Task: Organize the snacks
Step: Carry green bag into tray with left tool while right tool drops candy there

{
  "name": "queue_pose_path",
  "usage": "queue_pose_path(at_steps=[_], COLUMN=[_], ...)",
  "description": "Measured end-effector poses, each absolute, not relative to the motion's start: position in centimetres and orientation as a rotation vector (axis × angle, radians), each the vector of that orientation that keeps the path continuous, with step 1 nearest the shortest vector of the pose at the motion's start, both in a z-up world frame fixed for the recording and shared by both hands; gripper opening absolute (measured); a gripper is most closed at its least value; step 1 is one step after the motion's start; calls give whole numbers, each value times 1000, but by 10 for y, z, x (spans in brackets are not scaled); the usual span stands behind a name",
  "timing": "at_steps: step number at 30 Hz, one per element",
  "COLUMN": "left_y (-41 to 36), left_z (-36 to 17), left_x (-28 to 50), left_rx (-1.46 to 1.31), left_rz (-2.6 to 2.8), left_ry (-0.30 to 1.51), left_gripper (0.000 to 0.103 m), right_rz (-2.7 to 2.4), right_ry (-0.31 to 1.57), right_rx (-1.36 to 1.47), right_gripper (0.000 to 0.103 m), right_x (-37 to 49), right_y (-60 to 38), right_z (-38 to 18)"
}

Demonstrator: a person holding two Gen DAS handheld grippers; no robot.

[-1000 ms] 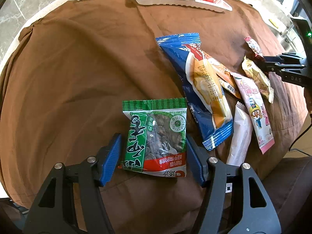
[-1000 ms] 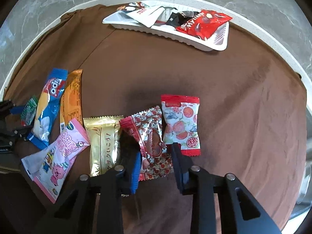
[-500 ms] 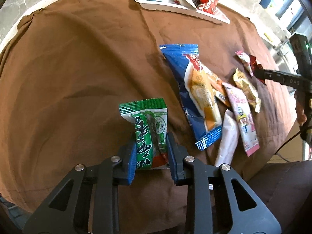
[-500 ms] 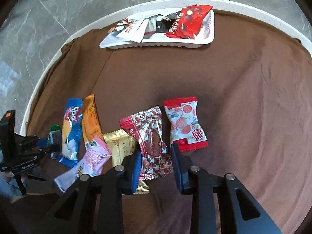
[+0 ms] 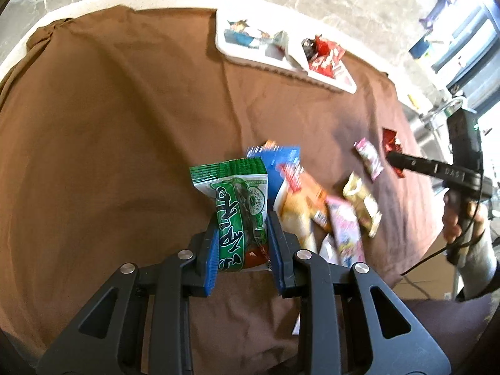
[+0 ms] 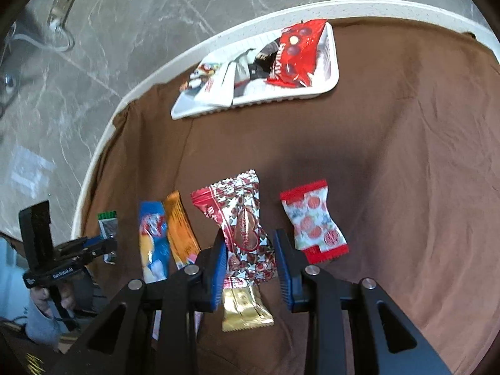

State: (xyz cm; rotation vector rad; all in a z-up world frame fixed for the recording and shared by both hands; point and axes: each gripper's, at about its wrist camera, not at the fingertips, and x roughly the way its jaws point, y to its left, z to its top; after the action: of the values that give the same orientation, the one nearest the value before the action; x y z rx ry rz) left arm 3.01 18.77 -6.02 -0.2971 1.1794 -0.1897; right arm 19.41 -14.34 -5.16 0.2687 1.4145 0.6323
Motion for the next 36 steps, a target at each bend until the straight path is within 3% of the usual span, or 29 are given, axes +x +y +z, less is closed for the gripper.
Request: queue_pose_path(at_steps=[19,36], left_y=[162,149], left_z=[-24,-54], left_x=[211,402], left_rx=[-338,-239], left_rz=[-376,-357], left_ry=[1107,1129], left_gripper=[25,27], right_rz=[651,577], right_ry=[1416,1412], right_rx=[516,512], right_gripper=[31,32], right_x=[303,439], right_y=[-116,-64], right_z=[-51,-87])
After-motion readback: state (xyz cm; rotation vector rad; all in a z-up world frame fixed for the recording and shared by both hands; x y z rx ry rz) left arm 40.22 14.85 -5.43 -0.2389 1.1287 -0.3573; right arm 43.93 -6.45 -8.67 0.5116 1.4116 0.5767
